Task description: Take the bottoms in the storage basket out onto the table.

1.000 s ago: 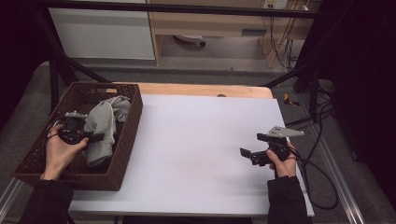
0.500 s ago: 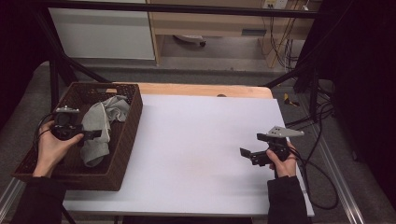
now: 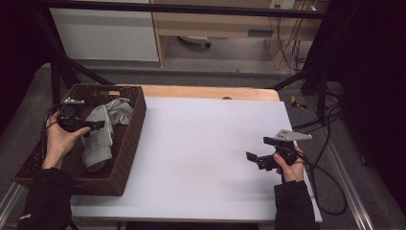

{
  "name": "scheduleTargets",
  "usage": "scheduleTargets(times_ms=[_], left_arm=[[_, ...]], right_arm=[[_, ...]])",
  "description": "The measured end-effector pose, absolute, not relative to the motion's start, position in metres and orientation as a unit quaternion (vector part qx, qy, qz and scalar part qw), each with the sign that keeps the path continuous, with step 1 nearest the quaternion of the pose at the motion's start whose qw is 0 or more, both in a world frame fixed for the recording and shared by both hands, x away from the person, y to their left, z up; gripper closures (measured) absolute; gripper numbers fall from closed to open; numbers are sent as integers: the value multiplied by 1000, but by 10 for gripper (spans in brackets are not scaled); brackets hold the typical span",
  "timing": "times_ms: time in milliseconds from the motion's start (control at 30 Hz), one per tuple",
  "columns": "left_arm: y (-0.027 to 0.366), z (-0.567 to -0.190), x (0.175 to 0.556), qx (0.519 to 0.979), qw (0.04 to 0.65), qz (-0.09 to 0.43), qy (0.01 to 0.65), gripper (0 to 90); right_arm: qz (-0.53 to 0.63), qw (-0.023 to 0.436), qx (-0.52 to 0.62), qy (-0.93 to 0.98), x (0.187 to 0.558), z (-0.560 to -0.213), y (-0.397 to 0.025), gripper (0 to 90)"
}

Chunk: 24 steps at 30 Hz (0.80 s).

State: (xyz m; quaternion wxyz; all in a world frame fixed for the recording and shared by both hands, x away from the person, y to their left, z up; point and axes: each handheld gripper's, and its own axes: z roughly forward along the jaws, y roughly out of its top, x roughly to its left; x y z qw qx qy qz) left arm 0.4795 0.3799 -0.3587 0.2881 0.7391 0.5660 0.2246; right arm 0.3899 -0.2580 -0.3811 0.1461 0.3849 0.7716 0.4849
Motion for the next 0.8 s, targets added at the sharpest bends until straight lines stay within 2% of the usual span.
scheduleTargets(times_ms=[167,300,600,800], left_arm=[[385,-369,484,721,300,214,586,137],[385,-377,486,724,298,222,581,172],[387,-389,489,726,288,201,591,194],[387,-394,488,729,288,192,590,349]], right_arm=[[485,146,385,772,390,-381,-258,4],[484,145,386,772,390,-381,-258,4],[484,145,386,771,390,-382,-258,4],[486,148,386,770,390,-382,-259,4]])
